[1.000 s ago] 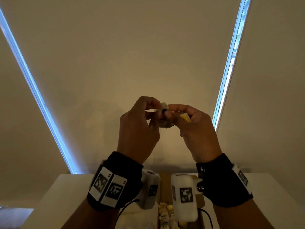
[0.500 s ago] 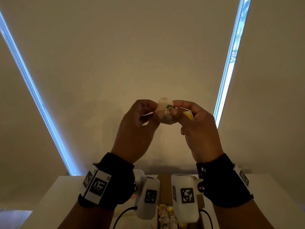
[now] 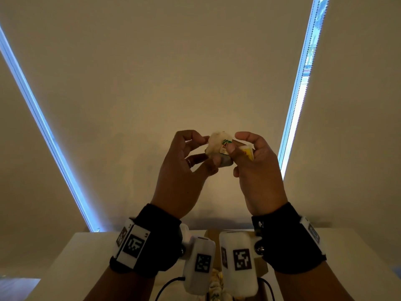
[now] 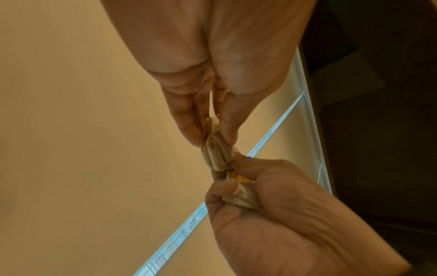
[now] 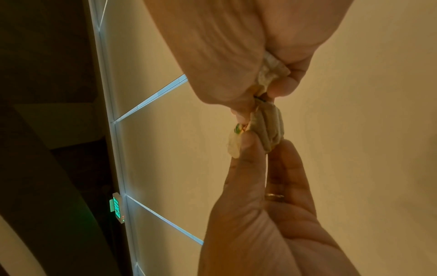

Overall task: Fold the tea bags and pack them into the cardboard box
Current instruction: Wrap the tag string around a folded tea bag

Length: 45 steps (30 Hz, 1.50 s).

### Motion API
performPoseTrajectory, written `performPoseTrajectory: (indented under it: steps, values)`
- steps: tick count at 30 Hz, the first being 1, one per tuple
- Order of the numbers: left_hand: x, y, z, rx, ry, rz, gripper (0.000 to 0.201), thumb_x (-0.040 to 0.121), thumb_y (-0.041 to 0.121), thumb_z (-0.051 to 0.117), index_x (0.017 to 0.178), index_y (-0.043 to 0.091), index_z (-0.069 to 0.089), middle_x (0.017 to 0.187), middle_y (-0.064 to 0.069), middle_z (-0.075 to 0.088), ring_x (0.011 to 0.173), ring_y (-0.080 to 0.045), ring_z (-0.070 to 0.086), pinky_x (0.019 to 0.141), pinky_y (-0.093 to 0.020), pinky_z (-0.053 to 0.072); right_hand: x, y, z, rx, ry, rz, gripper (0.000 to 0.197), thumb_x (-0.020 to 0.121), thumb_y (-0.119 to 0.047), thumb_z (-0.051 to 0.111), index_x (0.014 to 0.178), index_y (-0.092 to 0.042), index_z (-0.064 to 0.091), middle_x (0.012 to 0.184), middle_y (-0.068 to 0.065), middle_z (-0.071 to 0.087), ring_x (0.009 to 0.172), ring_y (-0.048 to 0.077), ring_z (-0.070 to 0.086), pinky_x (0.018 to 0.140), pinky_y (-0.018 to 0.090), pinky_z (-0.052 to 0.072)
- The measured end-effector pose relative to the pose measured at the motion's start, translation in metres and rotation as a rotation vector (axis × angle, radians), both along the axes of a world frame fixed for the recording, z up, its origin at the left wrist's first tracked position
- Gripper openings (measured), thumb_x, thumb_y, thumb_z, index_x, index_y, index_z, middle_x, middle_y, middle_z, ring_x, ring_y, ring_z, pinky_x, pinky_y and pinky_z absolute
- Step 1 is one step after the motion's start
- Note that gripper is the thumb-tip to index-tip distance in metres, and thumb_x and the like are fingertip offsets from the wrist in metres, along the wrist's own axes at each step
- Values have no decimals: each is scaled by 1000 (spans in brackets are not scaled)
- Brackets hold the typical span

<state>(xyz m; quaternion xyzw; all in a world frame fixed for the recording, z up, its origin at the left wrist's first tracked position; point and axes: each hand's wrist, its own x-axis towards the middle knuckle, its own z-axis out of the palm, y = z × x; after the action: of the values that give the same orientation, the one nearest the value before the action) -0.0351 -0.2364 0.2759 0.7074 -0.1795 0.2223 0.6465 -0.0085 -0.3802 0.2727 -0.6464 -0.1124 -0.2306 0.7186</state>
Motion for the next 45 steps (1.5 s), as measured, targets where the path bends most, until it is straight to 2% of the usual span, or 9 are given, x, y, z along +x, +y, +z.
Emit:
performPoseTrajectory:
  steps: [4,6,10,15,24,29,34,39,45]
  values:
    - [2,-1,-6,106,-104,-37,14,95,6,67,96,19,63,125,6,69,114,-21,68,89,-47,61,-2,2,-1,73,18,-18,17,94,-24,69,107,-32,62,99,-8,69,77,9,66,65,19,51]
    - [4,-2,-7,163,-124,-27,20,97,4,64,100,22,71,125,7,69,116,-18,66,91,-45,60,-4,3,-2,94,18,-8,14,94,-22,68,106,-29,64,93,-9,70,74,7,64,64,19,51]
    - [3,-2,-6,178,-119,-8,26,95,14,68,116,29,71,125,10,69,113,-8,66,94,-27,56,-8,3,-4,99,20,-1,12,94,-21,68,104,-26,66,77,-15,69,63,4,61,55,18,51]
    - [2,-1,-6,230,-126,76,27,93,16,71,115,32,71,121,14,69,107,3,65,81,-6,49,-9,2,-5,89,54,7,15,94,-22,69,107,-26,65,90,-3,69,69,10,62,55,18,51]
    - [-1,1,-6,237,-127,59,33,93,5,70,116,28,72,124,8,66,105,-3,67,79,-11,54,-9,-8,-5,83,127,85,16,97,-19,63,113,-19,61,100,6,65,83,19,64,57,22,52]
    - [2,5,-10,222,-118,75,31,93,4,70,117,23,73,125,7,66,105,-2,68,79,-11,54,-10,-19,-4,483,261,323,14,95,-3,45,98,-14,52,96,10,44,89,30,60,50,28,46]
    - [2,2,-10,211,-130,72,32,93,5,70,114,28,71,124,8,66,102,3,67,79,-7,52,-9,-27,-2,598,317,408,15,96,-6,44,88,-14,55,101,15,42,83,30,68,59,34,58]
    - [5,6,-9,195,-131,86,30,93,3,70,115,24,73,124,8,66,102,1,67,79,-8,52,-5,-33,-6,437,294,324,22,92,3,53,86,-19,55,104,10,54,106,31,63,76,36,50]
    - [9,8,-11,185,-76,72,35,91,7,73,116,32,68,119,18,69,101,6,67,76,-8,52,-10,-35,1,264,204,369,25,76,-10,73,93,-21,58,86,-5,71,78,12,64,66,28,39]
